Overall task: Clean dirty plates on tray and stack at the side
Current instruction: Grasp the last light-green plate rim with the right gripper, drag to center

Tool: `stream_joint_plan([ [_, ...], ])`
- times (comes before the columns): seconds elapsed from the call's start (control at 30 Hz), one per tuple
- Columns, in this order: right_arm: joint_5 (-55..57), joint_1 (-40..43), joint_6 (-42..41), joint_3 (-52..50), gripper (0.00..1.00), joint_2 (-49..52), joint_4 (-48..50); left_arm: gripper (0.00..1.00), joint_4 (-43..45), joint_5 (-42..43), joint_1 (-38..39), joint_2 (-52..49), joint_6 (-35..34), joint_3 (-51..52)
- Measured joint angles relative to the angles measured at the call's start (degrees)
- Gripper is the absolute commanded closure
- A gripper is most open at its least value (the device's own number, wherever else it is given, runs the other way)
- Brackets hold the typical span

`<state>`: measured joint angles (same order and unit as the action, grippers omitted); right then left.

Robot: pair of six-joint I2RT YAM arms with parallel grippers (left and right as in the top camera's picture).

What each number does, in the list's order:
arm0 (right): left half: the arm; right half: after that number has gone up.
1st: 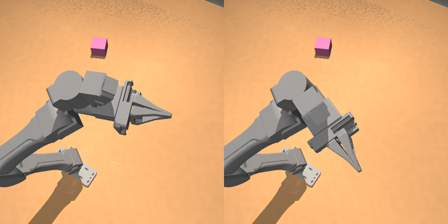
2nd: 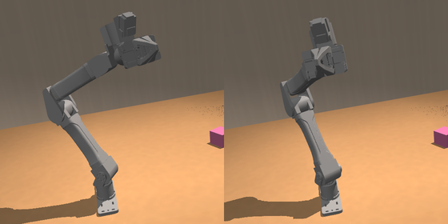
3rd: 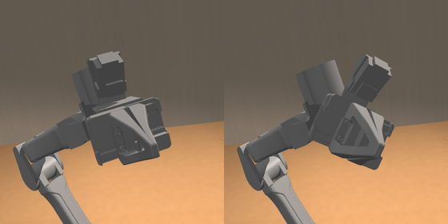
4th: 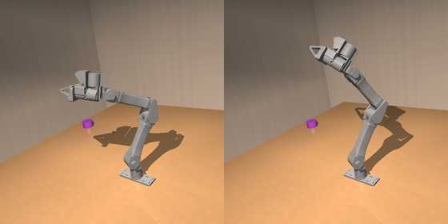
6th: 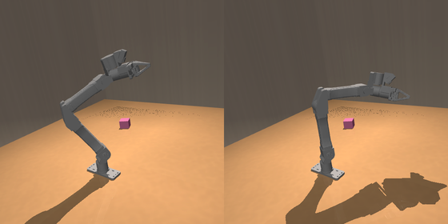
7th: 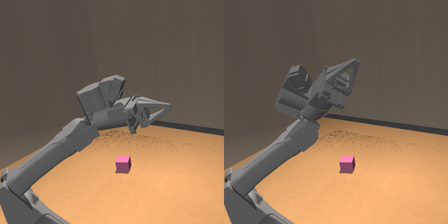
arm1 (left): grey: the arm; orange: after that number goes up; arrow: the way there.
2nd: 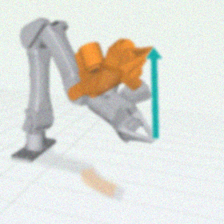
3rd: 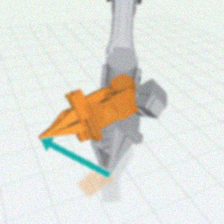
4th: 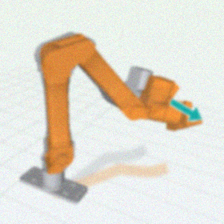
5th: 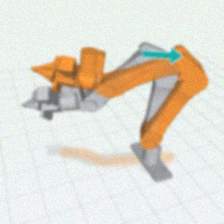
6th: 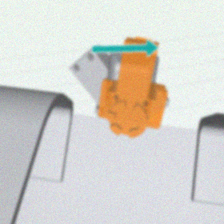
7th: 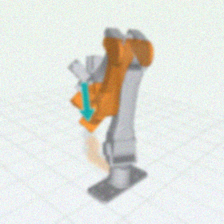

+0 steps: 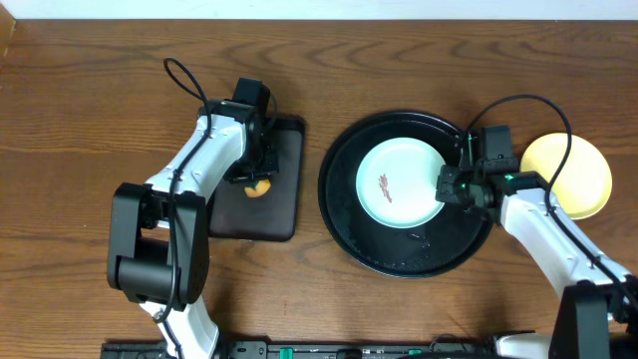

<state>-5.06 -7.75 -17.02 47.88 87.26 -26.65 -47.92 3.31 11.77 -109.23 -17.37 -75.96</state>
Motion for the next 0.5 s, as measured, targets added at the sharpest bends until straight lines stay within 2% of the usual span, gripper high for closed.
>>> stream_joint_plan([
  [0.13, 1.14, -0.81, -1.68, -0.02, 0.98, 2.97, -0.68, 0.92, -0.55, 0.04, 0.0, 1.44, 0.5, -0.02],
  [0.2, 1.16, -1.7, -2.67, -0.04, 0.8, 4.46, -1.53, 0.92, -0.57, 0.22, 0.0, 2.67, 0.96, -0.04],
  [0.23, 1.18, -1.92, -2.93, -0.04, 0.66, 4.96, -2.01, 0.92, -0.68, 0.24, 0.0, 3.34, 1.11, -0.13],
  [0.5, 1.25, -2.08, 0.24, 2.93, 0.57, 3.76, -7.56, 0.92, 2.95, -0.39, 0.0, 4.33, 1.33, 0.79],
])
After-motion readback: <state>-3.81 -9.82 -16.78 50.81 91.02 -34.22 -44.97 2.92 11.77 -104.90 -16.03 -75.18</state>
